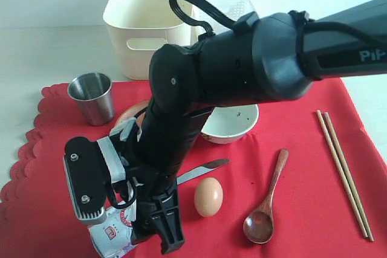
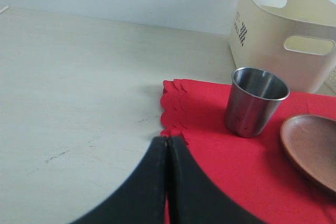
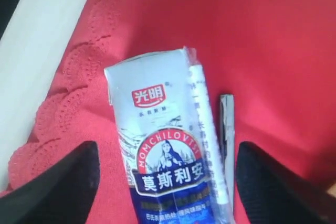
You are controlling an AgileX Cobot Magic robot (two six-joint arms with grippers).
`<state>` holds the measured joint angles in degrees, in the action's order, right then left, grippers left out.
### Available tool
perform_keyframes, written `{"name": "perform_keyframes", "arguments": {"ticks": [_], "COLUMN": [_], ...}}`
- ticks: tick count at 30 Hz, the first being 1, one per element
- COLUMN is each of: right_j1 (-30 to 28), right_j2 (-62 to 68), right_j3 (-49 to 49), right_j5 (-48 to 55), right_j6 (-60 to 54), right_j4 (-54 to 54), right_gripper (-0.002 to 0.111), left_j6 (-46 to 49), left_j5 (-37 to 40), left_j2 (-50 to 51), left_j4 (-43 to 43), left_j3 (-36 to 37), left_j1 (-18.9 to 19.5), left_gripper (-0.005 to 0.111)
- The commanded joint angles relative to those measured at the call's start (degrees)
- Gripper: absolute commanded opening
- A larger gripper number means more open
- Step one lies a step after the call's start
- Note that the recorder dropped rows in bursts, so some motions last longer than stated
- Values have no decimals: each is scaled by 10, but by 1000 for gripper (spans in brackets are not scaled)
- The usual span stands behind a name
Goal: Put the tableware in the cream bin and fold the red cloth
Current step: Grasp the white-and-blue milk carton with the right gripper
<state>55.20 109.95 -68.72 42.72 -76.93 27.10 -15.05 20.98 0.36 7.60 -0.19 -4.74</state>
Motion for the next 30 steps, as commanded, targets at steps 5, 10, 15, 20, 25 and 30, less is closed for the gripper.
{"name": "perform_keyframes", "arguments": {"ticks": [5, 10, 15, 20, 25, 30], "right_j1": [1, 1, 1, 1, 1, 1], "right_j2": [21, 33, 41, 43, 49, 57], "right_j3": [-4, -4, -4, -4, -4, -4], "right_j5": [-17, -38, -38, -41, -39, -49], "right_j6": [7, 7, 7, 7, 7, 7], "right_j4": [-3, -4, -4, -4, -4, -4], "right_gripper": [70, 70, 69, 69, 69, 64], "left_j6": [0, 0, 0, 0, 0, 0], "left_j5": [-3, -3, -3, -3, -3, -3], "left_j2": [-4, -4, -4, -4, -4, -4], "left_j4": [-4, -4, -4, -4, -4, -4], "left_j3": [2, 2, 2, 2, 2, 2], "left_j1": [1, 1, 1, 1, 1, 1], "left_gripper": [0, 0, 0, 0, 0, 0]}}
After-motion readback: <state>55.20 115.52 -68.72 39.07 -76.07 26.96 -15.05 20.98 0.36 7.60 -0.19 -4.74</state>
